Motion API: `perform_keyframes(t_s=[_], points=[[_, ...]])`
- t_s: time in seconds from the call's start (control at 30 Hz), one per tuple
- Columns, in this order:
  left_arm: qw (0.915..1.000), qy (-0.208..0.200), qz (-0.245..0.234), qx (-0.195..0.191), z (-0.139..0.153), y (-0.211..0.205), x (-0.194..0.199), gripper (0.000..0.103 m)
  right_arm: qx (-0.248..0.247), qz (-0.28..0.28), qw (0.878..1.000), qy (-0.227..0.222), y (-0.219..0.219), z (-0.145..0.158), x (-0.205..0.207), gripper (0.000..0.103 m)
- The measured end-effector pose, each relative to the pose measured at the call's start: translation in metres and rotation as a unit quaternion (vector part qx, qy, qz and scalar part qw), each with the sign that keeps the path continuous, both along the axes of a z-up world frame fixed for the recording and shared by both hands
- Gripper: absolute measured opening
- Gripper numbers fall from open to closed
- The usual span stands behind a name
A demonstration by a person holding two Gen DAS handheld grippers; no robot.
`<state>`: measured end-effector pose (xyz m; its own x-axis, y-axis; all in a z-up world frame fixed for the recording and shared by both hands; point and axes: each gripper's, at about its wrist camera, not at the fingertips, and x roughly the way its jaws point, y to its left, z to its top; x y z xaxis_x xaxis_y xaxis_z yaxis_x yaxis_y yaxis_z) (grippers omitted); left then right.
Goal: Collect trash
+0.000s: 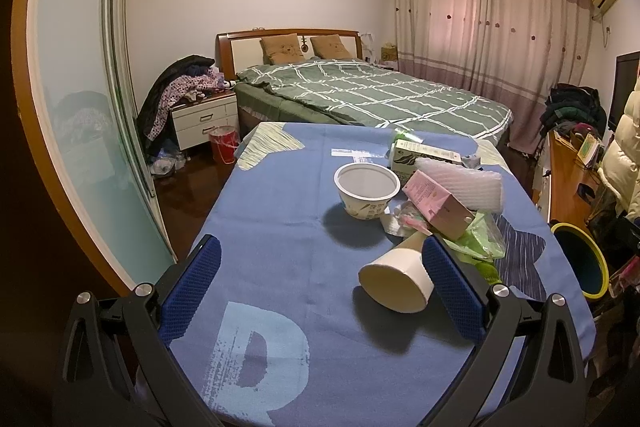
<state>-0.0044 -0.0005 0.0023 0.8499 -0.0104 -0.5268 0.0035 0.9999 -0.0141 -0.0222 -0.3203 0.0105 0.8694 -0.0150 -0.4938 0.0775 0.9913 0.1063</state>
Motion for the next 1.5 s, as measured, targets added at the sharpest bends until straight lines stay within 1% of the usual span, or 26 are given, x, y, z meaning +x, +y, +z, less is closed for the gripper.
perform_keyframes(t_s=[1.5], points=[[1.0000, 0.006, -0.002, 0.006, -0.0024, -0.0023, 0.0041, 0.099, 0.004, 0.000, 1.000, 0.005, -0.0021, -0.0034, 0.0044, 0.097]])
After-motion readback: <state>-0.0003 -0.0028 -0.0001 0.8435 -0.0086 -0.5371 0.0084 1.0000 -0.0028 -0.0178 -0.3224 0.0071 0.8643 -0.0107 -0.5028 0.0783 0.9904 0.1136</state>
